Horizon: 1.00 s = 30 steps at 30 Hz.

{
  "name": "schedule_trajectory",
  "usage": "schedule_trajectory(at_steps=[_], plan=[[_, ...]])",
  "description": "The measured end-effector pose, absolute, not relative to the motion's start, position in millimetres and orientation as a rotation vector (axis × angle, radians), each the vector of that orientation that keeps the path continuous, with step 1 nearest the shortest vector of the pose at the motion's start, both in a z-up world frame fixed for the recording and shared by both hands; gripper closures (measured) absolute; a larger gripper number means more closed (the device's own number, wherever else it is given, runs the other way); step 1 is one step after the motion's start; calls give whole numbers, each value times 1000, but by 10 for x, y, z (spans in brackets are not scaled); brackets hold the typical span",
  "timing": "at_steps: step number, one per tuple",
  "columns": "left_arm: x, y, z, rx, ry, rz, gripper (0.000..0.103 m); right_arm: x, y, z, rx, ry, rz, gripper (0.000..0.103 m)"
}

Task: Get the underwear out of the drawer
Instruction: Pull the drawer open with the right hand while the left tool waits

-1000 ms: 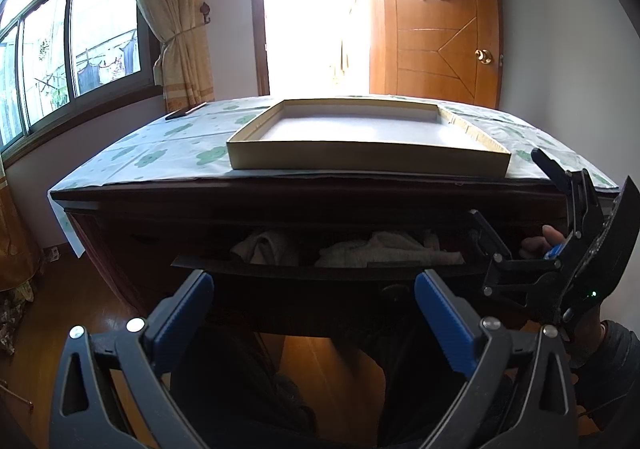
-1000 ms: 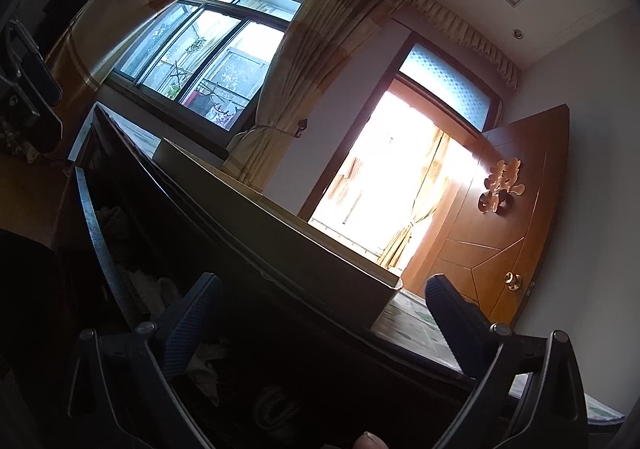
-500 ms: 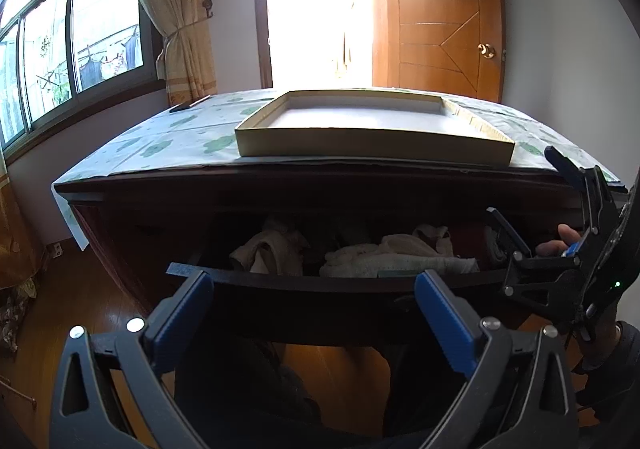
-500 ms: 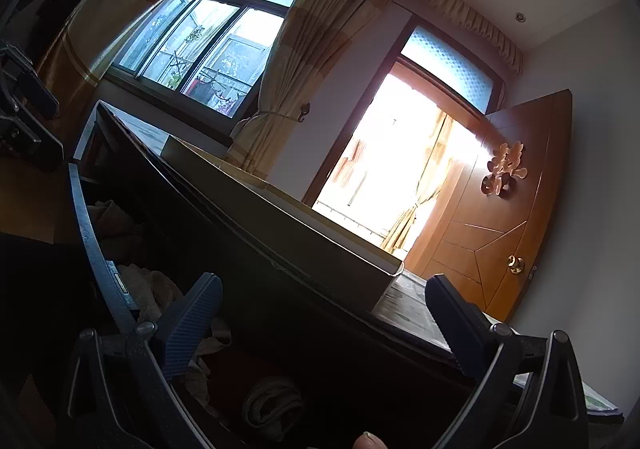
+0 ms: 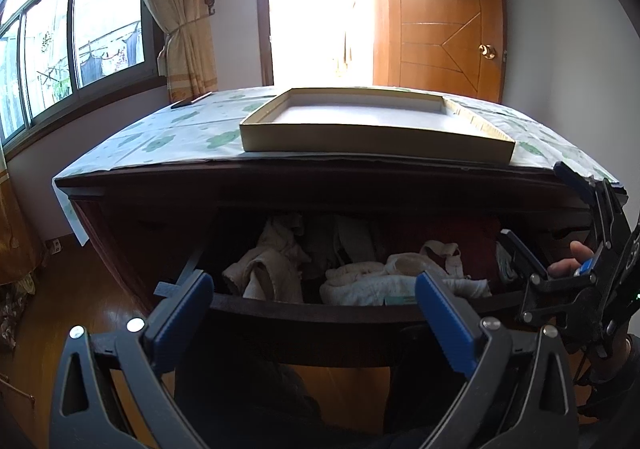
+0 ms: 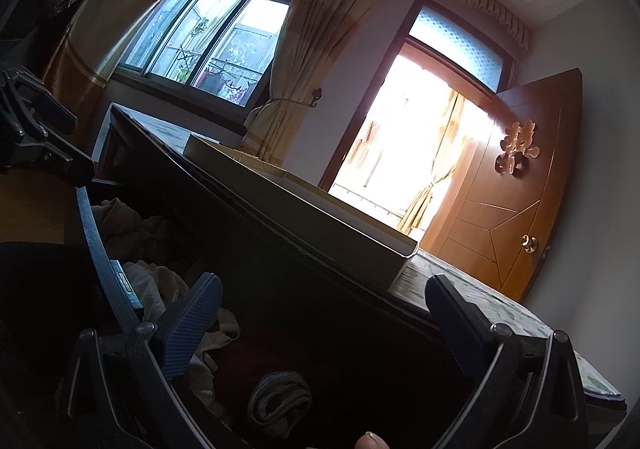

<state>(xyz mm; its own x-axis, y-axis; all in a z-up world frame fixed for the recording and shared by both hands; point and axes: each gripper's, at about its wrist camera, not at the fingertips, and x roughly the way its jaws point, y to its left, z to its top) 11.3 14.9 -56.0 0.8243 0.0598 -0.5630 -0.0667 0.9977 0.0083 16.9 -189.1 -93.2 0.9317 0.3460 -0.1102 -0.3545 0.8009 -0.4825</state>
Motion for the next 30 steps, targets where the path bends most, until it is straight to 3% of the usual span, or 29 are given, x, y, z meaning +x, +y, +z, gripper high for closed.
schedule_trajectory(at_steps=[30], plan=[[89, 212, -545, -42, 601, 64, 0, 40, -1928, -858, -463, 228, 462, 1]])
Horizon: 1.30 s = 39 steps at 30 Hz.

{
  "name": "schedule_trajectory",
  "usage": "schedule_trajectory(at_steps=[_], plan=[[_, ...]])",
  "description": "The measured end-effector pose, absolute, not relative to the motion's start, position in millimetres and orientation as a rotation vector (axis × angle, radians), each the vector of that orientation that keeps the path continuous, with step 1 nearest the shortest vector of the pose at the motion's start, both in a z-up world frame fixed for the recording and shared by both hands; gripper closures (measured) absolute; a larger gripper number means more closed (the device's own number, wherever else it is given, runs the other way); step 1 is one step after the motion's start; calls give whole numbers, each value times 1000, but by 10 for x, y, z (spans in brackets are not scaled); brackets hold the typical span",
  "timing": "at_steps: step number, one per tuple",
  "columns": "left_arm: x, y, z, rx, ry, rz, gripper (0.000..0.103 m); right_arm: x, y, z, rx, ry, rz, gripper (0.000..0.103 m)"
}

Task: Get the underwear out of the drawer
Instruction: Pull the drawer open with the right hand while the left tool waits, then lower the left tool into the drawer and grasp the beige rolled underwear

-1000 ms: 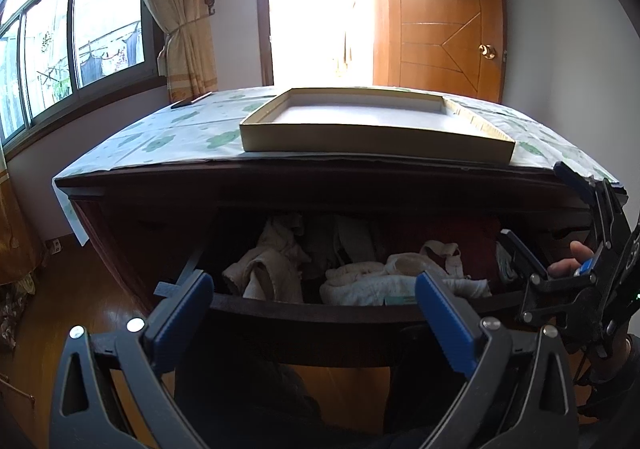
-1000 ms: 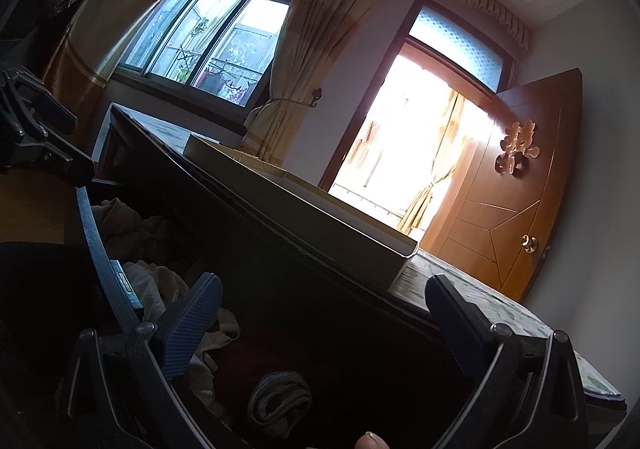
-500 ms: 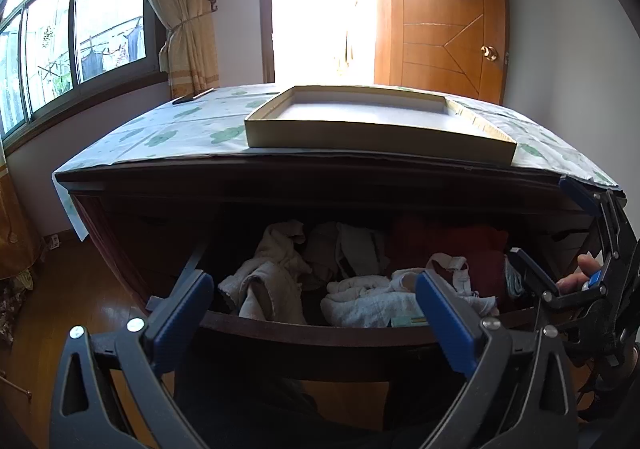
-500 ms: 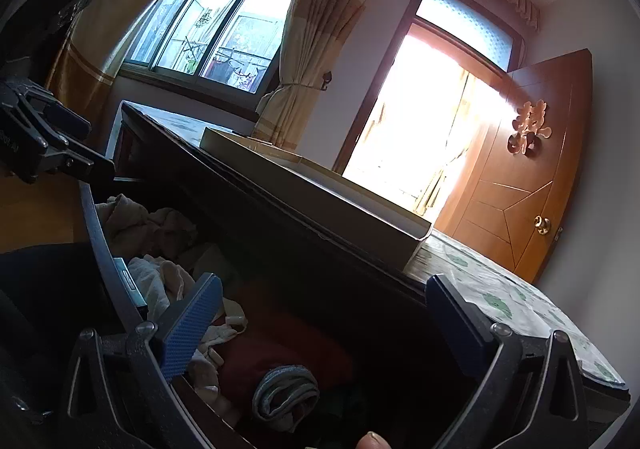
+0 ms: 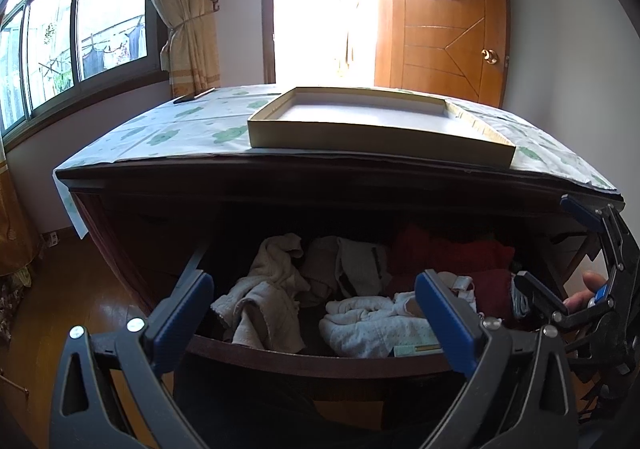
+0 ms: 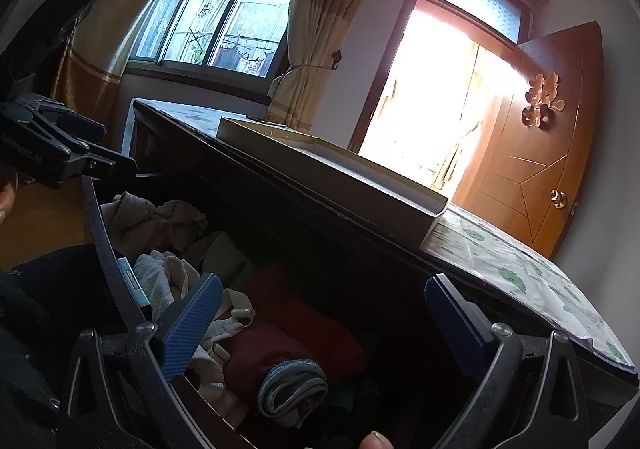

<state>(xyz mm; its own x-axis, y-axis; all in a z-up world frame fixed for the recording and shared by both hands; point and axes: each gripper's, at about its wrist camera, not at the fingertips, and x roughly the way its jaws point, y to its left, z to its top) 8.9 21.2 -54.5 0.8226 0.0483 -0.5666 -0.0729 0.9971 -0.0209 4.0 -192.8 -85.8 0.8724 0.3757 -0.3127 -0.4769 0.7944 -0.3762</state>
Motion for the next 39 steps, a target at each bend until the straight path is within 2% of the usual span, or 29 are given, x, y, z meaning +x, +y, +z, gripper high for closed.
schedule_trajectory(at_steps=[30, 39], plan=[[83, 284, -580, -40, 622, 67, 0, 75, -1931, -835, -446, 443, 570, 1], [204, 535, -632, -10, 671, 79, 0, 199, -1888, -824, -478, 532, 641, 1]])
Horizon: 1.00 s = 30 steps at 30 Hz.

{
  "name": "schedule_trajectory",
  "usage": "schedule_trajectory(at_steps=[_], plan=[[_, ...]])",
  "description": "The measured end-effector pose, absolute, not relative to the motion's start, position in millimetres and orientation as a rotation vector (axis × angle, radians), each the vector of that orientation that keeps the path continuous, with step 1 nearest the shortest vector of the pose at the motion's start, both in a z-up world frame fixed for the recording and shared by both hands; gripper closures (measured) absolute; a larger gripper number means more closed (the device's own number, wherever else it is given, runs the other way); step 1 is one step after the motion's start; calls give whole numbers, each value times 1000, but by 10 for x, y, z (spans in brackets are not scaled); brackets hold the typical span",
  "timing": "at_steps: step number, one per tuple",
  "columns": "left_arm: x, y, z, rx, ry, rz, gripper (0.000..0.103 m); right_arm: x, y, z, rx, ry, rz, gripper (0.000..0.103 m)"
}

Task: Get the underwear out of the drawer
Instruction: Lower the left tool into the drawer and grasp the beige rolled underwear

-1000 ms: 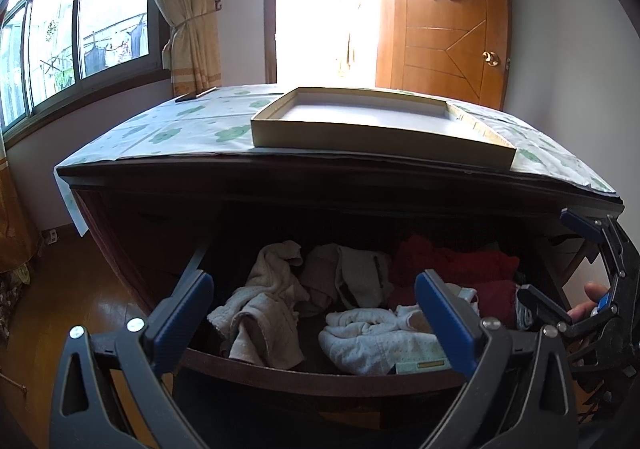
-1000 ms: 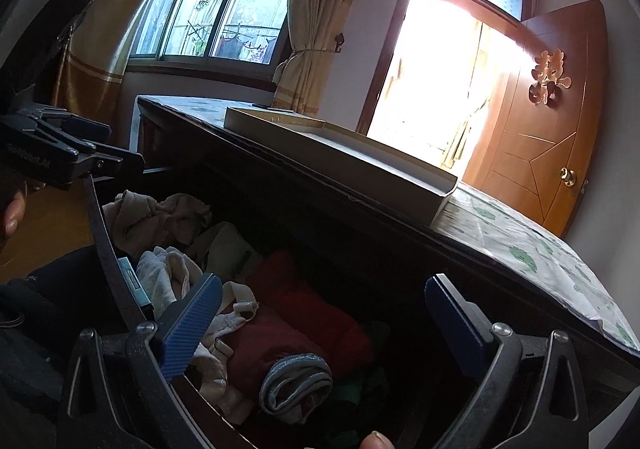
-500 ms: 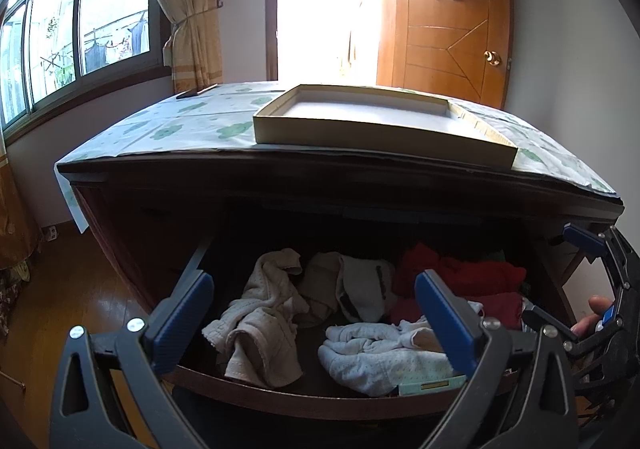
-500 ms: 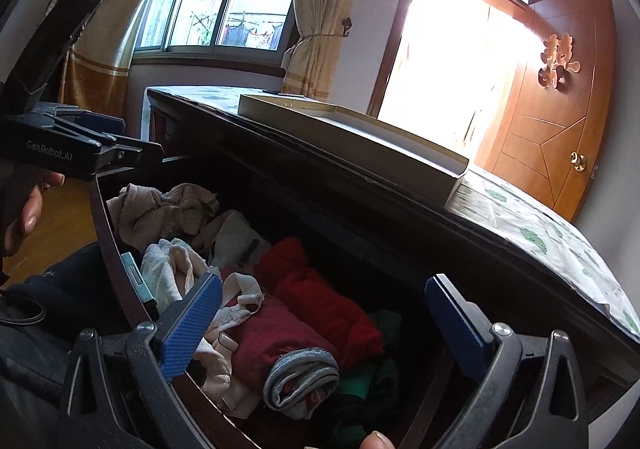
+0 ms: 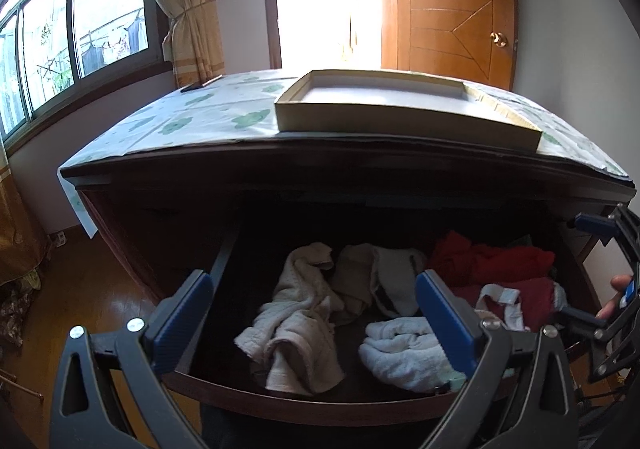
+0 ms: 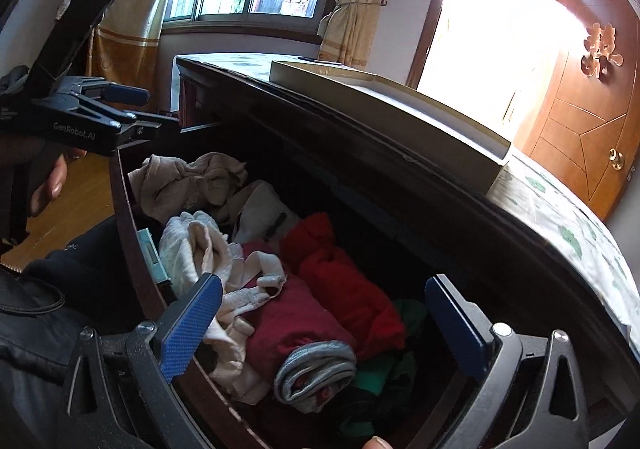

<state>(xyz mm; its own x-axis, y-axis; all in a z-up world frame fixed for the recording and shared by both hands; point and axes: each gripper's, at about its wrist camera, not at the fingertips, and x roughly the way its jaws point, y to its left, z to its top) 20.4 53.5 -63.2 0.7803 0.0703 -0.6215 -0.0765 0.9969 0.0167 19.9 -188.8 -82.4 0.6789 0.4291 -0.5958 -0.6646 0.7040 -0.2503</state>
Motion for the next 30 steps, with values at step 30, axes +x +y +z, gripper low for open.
schedule_trajectory(at_steps=[30], plan=[[1142, 499, -1253, 248, 1163, -79, 27, 476, -1924, -871, -446, 656, 667, 1]])
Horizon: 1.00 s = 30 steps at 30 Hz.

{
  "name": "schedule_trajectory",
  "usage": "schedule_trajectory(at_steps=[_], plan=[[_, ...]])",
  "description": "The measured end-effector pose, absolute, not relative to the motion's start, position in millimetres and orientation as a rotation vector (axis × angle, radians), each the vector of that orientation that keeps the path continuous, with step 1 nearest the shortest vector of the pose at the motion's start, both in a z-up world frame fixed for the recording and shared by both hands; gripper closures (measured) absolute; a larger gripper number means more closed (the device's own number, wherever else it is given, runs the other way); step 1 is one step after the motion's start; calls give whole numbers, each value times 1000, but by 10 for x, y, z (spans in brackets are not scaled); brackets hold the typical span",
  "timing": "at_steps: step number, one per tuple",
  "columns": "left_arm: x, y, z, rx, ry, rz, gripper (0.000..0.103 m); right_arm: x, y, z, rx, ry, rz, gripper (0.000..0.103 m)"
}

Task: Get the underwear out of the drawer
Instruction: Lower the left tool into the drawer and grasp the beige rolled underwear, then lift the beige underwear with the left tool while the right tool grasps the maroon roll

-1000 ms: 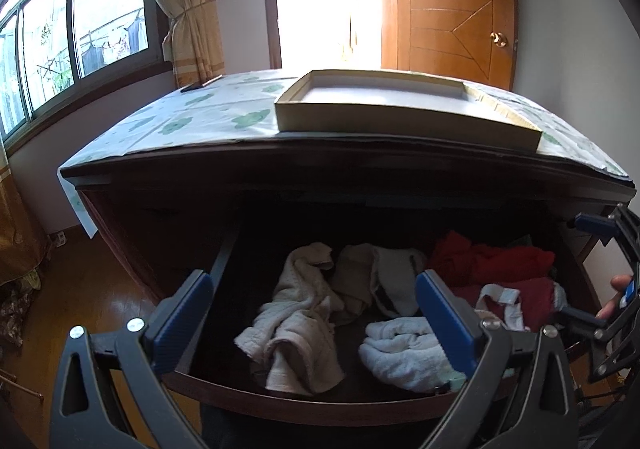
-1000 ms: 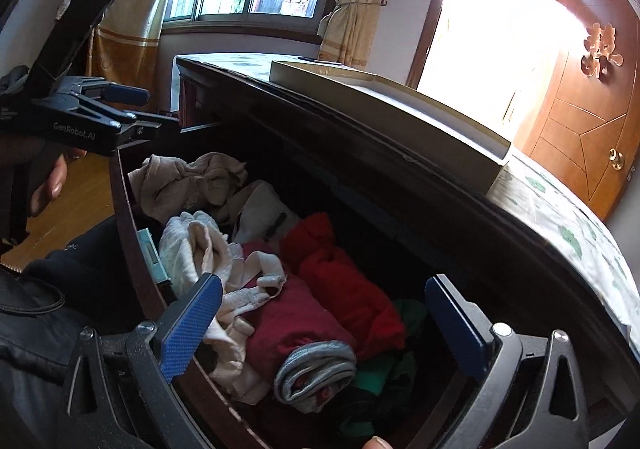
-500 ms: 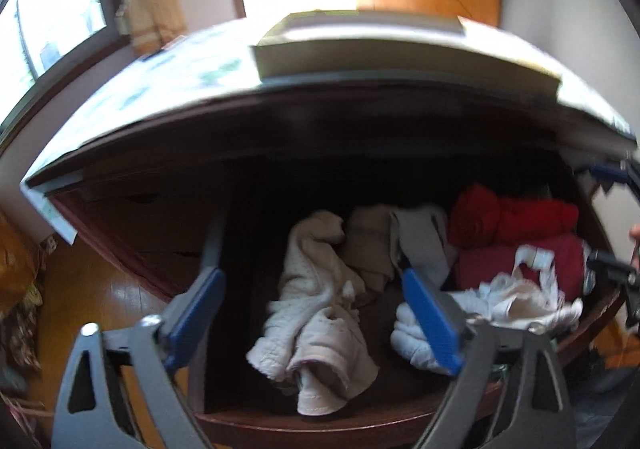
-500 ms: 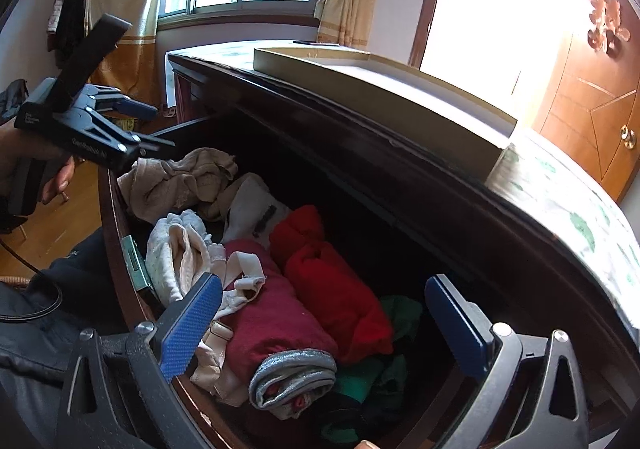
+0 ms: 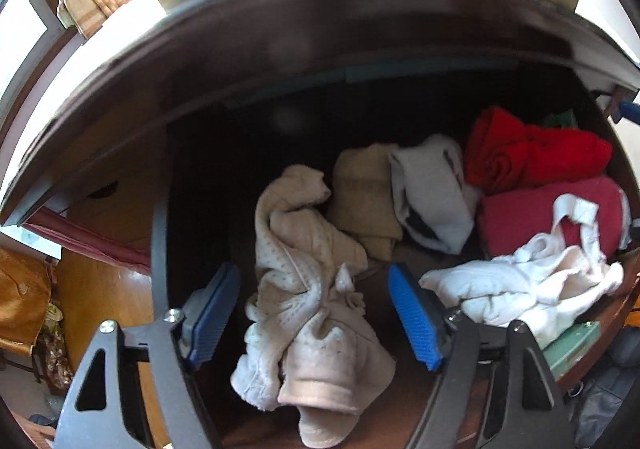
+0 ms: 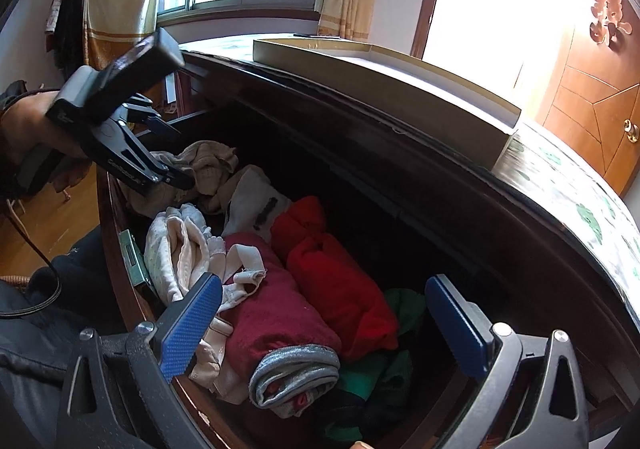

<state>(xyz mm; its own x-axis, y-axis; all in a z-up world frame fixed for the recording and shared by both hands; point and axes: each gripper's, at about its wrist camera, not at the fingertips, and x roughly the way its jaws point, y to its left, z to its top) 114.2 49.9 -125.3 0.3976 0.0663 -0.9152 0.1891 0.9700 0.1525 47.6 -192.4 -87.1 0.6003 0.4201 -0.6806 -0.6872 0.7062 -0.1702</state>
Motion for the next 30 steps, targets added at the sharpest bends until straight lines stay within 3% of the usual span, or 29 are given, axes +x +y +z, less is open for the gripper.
schedule_trajectory(at_steps=[5, 9, 10, 13, 20, 25, 30], plan=[[1238, 503, -1393, 247, 1236, -102, 28, 475, -1929, -883, -444, 666, 671, 1], [1257, 517, -1422, 248, 1243, -101, 39, 479, -1948, -880, -432, 665, 673, 1], [1253, 547, -1421, 243, 1237, -99, 50, 488, -1968, -872, -422, 663, 675, 1], [1222, 683, -1429, 243, 1204, -88, 64, 535, -2022, -867, -385, 688, 677, 1], [1065, 723, -1391, 188, 1129, -101, 74, 577, -2045, -869, -401, 722, 671, 2], [865, 777, -1214, 97, 1023, -86, 77, 594, -2053, -848, -423, 721, 672, 17], [637, 826, -967, 15, 894, -54, 77, 616, -1971, -873, -465, 746, 721, 42]])
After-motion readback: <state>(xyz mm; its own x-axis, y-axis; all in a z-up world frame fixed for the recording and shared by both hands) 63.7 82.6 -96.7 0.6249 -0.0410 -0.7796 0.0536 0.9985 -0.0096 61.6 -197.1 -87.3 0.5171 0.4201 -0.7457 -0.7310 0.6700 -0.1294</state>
